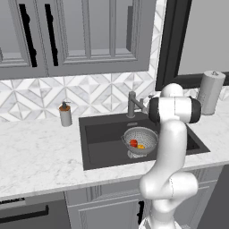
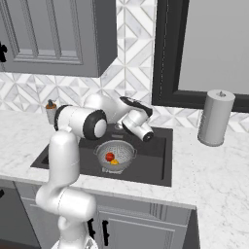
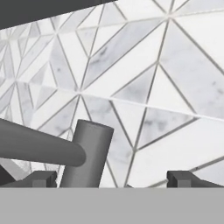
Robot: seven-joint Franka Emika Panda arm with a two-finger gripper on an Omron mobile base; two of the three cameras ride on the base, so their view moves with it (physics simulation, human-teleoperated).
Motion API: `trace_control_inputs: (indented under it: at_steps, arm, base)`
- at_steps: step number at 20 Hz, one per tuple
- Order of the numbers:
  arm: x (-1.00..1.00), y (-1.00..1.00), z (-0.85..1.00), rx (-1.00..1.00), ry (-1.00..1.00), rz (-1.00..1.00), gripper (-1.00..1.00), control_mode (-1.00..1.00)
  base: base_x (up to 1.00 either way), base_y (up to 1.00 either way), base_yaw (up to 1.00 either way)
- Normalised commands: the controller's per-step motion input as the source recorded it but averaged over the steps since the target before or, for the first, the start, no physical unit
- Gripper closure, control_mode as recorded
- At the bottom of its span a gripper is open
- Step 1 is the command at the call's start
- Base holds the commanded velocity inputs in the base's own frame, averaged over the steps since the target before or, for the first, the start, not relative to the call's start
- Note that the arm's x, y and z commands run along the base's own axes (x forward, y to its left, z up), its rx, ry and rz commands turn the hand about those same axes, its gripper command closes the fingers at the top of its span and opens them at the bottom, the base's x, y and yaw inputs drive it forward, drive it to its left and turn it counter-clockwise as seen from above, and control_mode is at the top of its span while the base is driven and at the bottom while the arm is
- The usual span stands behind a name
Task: Put the colander in the sink, put the tangerine, apple in the colander, and turn on the sink faucet and pour water over the colander.
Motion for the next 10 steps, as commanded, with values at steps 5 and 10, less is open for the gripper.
trace_control_inputs:
  at_steps: [5, 10]
  arm:
    - [0.19, -0.02, -0.11, 0.0, 0.0, 0.0, -1.0, -1.0]
    - [0.19, -0.03, -0.12, 0.0, 0.0, 0.0, -1.0, -1.0]
  base:
    - [0.0, 0.0, 0.0]
    - [0.0, 0.0, 0.0]
